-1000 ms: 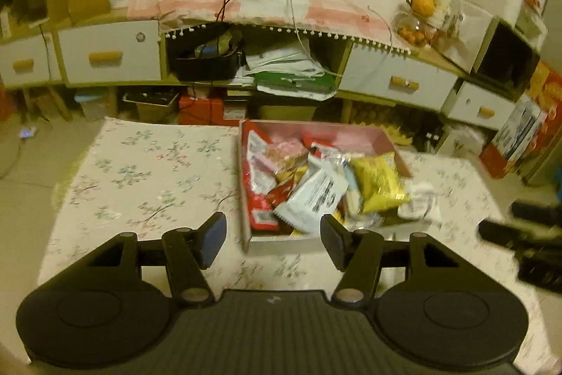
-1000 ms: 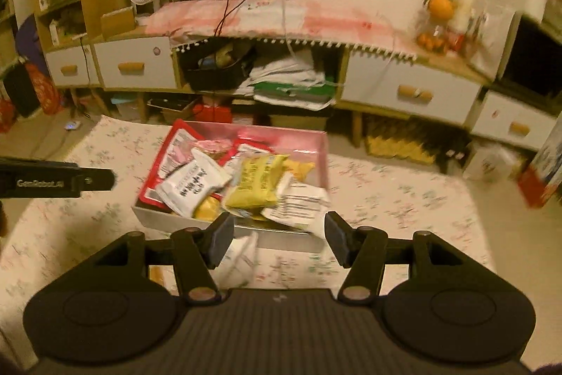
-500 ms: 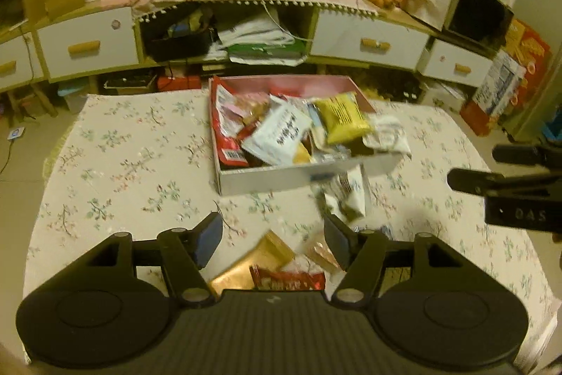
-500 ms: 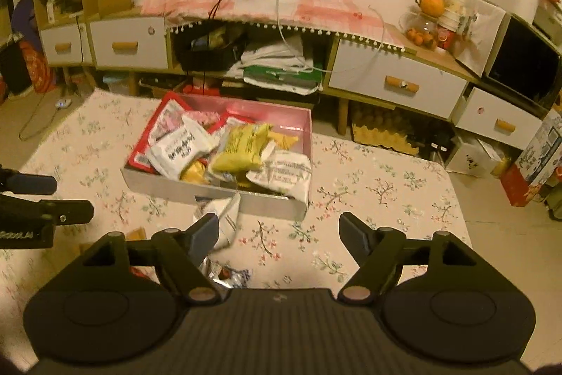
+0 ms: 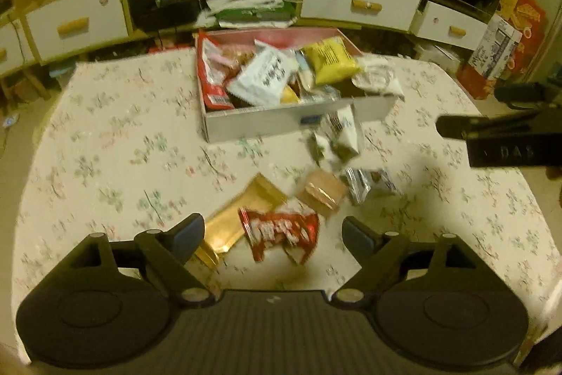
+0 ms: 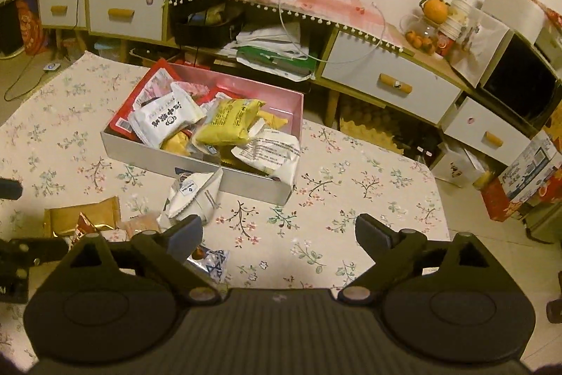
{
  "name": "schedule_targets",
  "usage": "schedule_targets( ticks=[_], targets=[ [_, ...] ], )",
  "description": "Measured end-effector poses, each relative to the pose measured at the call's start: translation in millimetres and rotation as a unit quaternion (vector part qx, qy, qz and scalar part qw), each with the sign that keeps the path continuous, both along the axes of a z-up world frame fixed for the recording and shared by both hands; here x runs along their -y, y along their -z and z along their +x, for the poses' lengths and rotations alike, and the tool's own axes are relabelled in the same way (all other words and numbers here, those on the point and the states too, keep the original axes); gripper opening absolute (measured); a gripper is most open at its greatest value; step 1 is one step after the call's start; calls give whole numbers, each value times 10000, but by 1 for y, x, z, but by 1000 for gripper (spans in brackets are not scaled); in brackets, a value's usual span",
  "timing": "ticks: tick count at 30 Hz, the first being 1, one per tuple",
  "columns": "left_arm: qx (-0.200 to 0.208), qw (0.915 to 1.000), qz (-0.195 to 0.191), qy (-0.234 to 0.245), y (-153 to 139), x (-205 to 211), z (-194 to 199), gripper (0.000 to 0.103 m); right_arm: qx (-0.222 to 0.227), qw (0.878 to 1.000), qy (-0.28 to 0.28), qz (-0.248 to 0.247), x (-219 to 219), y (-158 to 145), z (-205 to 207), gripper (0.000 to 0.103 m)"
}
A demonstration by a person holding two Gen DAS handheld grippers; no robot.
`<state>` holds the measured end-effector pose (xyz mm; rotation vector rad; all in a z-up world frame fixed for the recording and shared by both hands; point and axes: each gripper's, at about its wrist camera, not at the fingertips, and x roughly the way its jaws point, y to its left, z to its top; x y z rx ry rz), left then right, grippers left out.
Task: Organize snacks
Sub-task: 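Grasp the white cookie packet with the left tool, then grasp a white crumpled packet with the right tool while the left carries the cookie packet toward the box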
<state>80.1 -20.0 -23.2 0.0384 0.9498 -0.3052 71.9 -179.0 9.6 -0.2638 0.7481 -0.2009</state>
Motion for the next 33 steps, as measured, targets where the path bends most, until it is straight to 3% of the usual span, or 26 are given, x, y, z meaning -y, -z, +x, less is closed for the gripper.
schedule_targets(
  ticks=[4,10,11,13,14,15,17,26,33],
  targets=[
    [-250,9992,-149,277,10,4,-13,95,9,10000,21,-66,0,1,0,97],
    [-568,9943,252,861,41,30,-37,97,-33,9999,-4,-136,0,3,1,97],
    [-573,9932,395,935,46,34,-40,93,-41,9999,-10,-138,0,3,1,97],
    [-615,9899,631,1106,55,41,-44,72,-55,9999,-25,-140,0,4,1,97],
    [-700,9888,638,1158,60,42,-45,57,-60,9999,-34,-143,-1,4,1,97],
    [-788,9880,621,1172,63,42,-45,48,-57,9999,-37,-141,-1,4,2,97],
    [-732,9872,679,1243,63,42,-46,45,-48,9999,-54,-126,-1,3,2,97],
    [-637,9916,361,1067,47,32,-41,44,-38,9999,-68,-76,-2,4,2,97],
    [-421,9970,29,655,30,20,-31,44,-12,9999,-83,-64,-2,6,5,97]
  ],
)
